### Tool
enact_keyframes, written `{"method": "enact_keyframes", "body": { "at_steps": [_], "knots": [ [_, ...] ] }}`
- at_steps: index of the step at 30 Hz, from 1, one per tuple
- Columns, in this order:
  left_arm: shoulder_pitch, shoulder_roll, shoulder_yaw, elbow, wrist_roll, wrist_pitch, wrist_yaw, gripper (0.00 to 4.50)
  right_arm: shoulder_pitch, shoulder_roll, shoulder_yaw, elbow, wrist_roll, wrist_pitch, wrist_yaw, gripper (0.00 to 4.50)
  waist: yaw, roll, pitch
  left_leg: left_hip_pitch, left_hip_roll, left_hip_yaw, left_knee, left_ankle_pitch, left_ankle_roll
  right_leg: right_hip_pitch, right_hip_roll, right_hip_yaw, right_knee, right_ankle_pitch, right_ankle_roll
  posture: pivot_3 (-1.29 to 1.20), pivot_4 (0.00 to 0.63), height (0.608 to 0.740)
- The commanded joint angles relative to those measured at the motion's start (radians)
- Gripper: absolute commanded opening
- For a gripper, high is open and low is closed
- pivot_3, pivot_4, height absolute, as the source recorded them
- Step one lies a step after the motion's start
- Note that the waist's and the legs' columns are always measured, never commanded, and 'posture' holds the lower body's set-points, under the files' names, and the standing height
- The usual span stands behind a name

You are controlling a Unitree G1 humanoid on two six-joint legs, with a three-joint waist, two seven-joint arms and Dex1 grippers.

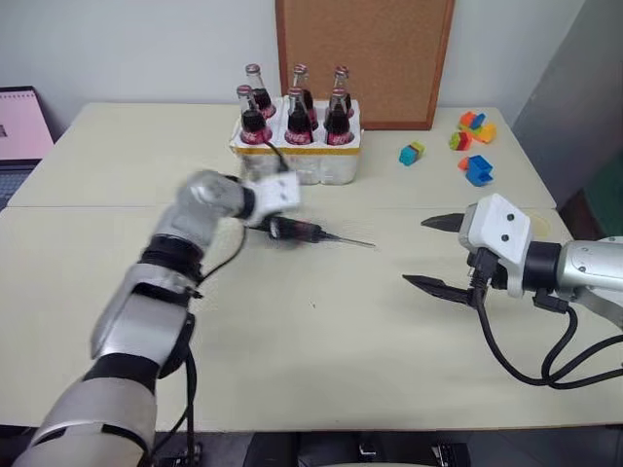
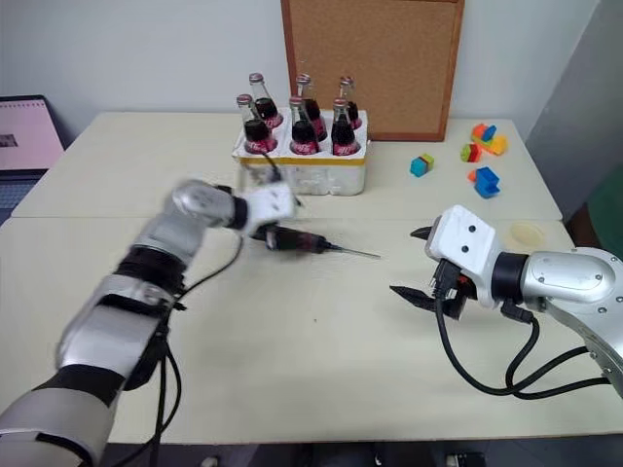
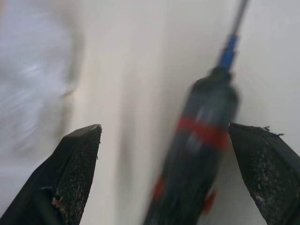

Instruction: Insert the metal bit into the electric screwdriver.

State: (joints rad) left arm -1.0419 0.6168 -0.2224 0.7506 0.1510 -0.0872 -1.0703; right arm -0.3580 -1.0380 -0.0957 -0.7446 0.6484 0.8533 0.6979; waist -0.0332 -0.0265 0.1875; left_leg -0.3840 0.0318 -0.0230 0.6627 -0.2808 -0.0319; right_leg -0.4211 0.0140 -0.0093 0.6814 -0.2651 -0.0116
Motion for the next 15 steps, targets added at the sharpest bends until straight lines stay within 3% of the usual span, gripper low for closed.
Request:
{"method": "enact_keyframes", "body": {
  "at_steps": [1, 8, 12, 15],
  "knots": [
    [0.117, 0.140, 0.133, -0.245, -0.141, 0.165, -0.114, 4.48, 0.043, 0.002, -0.092, 0.002, 0.000, -0.051, 0.030, 4.50, -0.001, 0.001, -0.001, 0.001, 0.000, 0.000, 0.000, 0.000, 0.000, 0.000, 0.000, 0.000, 0.000, 0.000, 0.000, 0.00, 0.150, 0.740],
    [0.523, 0.438, 0.352, -0.623, -0.354, 0.461, -0.281, 4.48, 0.155, -0.056, -0.287, 0.090, 0.020, -0.108, 0.184, 4.50, 0.008, 0.002, -0.001, 0.001, 0.005, 0.001, 0.000, 0.000, 0.000, 0.001, -0.003, 0.000, -0.001, 0.001, -0.004, 0.00, 0.150, 0.740],
    [0.662, 0.515, 0.438, -0.684, -0.408, 0.546, -0.287, 4.48, 0.167, -0.084, -0.348, 0.146, 0.036, -0.113, 0.249, 4.50, 0.023, 0.001, 0.000, 0.002, 0.002, 0.000, 0.001, 0.000, 0.000, 0.002, -0.006, -0.002, -0.001, -0.001, -0.001, 0.00, 0.150, 0.740],
    [0.707, 0.520, 0.471, -0.721, -0.448, 0.614, -0.257, 4.48, 0.167, -0.095, -0.352, 0.194, 0.022, -0.141, 0.286, 4.50, 0.025, 0.001, 0.000, 0.005, 0.000, 0.000, 0.001, 0.000, 0.000, 0.005, -0.007, -0.001, -0.001, -0.001, -0.001, 0.00, 0.150, 0.740]
  ]
}}
